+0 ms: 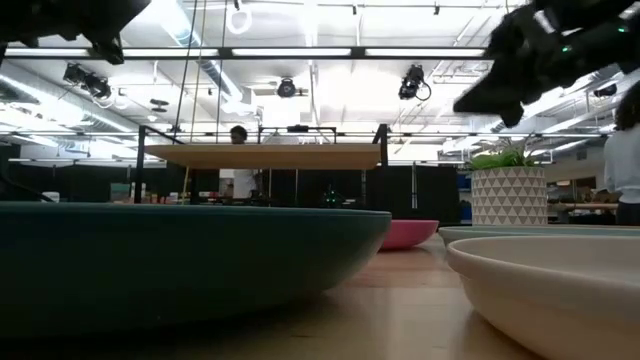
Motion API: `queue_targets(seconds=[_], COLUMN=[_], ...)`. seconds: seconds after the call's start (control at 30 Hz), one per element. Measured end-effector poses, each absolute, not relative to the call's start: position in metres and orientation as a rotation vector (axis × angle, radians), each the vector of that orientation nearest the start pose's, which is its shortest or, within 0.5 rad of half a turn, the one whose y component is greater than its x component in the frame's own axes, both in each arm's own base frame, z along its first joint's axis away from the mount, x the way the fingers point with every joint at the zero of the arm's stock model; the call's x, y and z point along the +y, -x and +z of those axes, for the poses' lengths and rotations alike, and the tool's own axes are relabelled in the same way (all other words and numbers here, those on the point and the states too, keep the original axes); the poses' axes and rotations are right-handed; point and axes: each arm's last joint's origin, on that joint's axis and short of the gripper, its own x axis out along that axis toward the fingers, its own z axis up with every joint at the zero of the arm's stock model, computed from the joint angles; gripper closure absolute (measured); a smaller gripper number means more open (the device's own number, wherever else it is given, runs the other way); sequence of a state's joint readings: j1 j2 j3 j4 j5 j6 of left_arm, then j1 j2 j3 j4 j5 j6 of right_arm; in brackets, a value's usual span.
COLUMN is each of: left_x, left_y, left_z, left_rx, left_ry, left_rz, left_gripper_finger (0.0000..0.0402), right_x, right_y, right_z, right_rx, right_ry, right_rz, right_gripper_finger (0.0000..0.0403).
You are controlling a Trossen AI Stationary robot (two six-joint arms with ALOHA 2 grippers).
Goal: Place and stack plates onto a shelf
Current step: Put the brown plate on the shelf
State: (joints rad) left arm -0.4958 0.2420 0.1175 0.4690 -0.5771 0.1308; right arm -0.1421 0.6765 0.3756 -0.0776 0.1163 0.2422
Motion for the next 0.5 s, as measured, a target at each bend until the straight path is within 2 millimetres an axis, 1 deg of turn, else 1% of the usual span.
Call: queue_targets(seconds=[0.13, 0.3, 0.4, 0.5], left_x=[-0.032, -0.034, -0.038, -0.042], left_y=[-0.094, -0.095, -0.100, -0.105], left_z=[0.242, 0.248, 0.247, 0.249], left_rx=[-0.295, -0.188, -0.110, -0.044], left_ry=[0.053, 0.068, 0.055, 0.045], left_rz=[0.138, 0.106, 0.089, 0.100], left_gripper_finger=[0.0276, 0.0275, 0.0267, 0.0245], right_x=[-0.029, -0.033, -0.037, -0.046], right_y=[-0.167, -0.179, -0.185, -0.193], right_z=[0.213, 0.208, 0.210, 0.213], right_rx=[0.583, 0.856, 1.008, 1.146], right_ry=[-0.253, -0.188, -0.158, -0.117], right_rz=[-0.371, -0.454, -0.480, -0.469], right_gripper_finger=[0.0331, 0.0328, 0.0315, 0.0293])
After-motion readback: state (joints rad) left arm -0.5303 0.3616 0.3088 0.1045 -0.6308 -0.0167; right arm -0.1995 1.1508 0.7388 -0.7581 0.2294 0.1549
